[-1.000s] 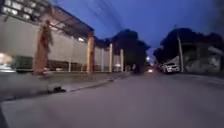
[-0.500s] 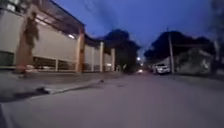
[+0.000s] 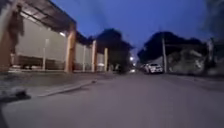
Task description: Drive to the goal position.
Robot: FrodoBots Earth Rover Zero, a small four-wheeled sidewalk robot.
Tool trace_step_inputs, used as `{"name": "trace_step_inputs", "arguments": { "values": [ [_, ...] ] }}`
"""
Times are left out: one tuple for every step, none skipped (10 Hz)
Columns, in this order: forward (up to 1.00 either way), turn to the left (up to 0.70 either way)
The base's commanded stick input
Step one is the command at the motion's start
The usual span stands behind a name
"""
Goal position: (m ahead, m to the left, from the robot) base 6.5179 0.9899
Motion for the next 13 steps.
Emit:
{"name": "trace_step_inputs", "arguments": {
  "values": [
    [0.7, 0.0],
    [0.7, 0.0],
    [0.7, 0.0],
    [0.7, 0.0],
    [0.7, -0.2],
    [0.7, -0.35],
    [0.7, -0.35],
    [0.7, -0.35],
    [0.7, -0.35],
    [0.7, -0.15],
    [0.7, 0.0],
    [0.7, 0.0],
    [0.7, 0.0]
  ]
}}
